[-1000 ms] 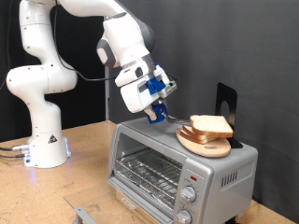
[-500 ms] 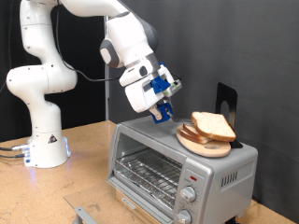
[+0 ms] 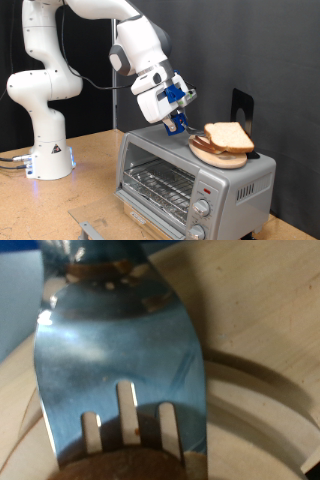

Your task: Make a piece of toast with the oven

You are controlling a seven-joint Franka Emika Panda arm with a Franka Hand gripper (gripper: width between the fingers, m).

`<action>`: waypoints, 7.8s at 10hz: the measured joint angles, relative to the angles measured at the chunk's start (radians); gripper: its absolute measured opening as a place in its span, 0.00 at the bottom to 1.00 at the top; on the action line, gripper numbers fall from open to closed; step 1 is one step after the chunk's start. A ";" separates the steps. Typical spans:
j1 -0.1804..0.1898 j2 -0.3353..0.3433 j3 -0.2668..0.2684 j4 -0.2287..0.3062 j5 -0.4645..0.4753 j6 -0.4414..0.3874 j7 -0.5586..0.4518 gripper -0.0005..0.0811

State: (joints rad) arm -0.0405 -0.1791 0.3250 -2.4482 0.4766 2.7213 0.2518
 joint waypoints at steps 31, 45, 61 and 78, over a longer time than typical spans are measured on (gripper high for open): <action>-0.004 -0.036 0.002 0.104 -0.042 -0.462 0.167 0.61; -0.033 -0.023 -0.004 0.106 -0.046 -0.427 0.168 0.61; -0.065 0.086 -0.005 0.206 -0.102 -0.423 0.204 0.61; -0.051 0.100 0.011 0.123 0.039 -0.111 -0.001 0.61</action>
State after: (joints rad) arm -0.0917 -0.0790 0.3362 -2.3256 0.5161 2.6107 0.2510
